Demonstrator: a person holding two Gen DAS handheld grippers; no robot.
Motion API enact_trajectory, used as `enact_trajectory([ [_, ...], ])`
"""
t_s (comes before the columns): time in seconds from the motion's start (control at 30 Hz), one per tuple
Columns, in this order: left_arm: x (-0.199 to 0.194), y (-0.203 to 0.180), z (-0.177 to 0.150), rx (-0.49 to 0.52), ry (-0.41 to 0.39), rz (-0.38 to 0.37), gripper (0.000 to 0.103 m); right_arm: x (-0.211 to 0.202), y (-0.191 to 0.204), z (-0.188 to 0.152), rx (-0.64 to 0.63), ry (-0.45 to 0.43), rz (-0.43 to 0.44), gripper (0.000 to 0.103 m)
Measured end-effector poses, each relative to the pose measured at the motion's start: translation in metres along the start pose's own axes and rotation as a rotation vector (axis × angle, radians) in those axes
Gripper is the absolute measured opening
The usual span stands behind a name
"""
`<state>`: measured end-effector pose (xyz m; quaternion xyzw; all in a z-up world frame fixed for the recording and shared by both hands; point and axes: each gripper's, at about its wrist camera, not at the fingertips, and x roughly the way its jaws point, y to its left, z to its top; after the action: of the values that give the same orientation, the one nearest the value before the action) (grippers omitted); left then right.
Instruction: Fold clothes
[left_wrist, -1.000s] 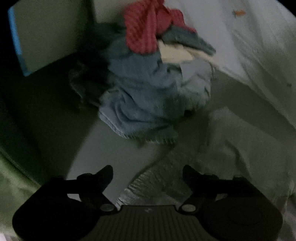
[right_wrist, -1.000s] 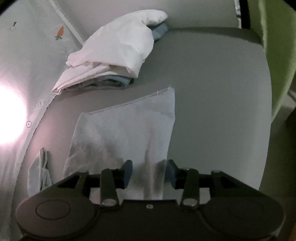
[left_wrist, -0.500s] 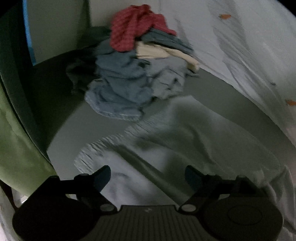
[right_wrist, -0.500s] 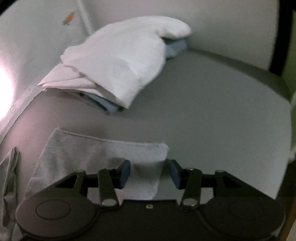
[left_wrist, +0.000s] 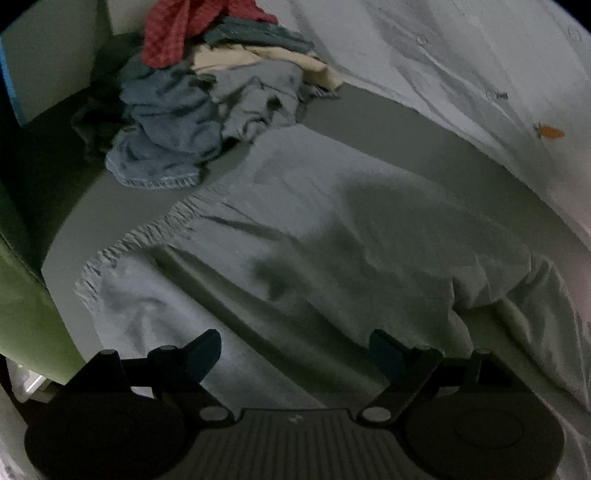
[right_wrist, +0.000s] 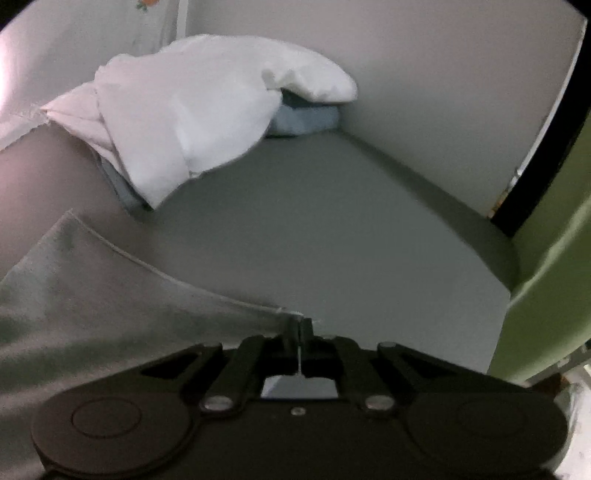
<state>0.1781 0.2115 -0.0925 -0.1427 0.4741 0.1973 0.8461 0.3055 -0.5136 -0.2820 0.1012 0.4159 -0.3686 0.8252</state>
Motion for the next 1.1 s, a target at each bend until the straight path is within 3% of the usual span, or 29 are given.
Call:
enact_trajectory([
  [0.03,0.001,-0.002,0.0,0.002,0.003,-0.001,0.088,-0.001,-0.003,0.001,0.019,0.007,-0.003,0.017],
  [0.1,0.003,-0.003,0.002,0.002,0.008,-0.01,0.088,-0.004,-0.008,0.004,0.072,0.01,-0.008,0.028],
  [0.3,0.006,-0.008,0.009,0.059,-0.002,0.004,0.092,-0.031,0.002,0.018,0.162,-0.054,0.02,0.041],
  [0.5,0.023,-0.003,0.023,0.063,0.024,0.009,0.094,-0.065,0.051,0.029,0.157,-0.119,0.154,0.04],
  [0.63,0.04,0.0,0.041,0.069,0.029,0.009,0.094,-0.078,0.103,0.026,0.096,-0.119,0.288,0.021],
  [0.73,0.057,-0.001,0.061,0.094,0.014,0.006,0.094,-0.085,0.142,0.023,0.069,-0.106,0.375,0.015],
  [0.97,0.094,-0.008,0.124,0.171,-0.059,0.036,0.086,-0.081,0.228,0.041,0.065,-0.039,0.48,0.016],
  [1.1,0.119,-0.009,0.153,0.224,-0.102,0.074,0.082,-0.072,0.274,0.058,0.053,0.001,0.511,0.022],
])
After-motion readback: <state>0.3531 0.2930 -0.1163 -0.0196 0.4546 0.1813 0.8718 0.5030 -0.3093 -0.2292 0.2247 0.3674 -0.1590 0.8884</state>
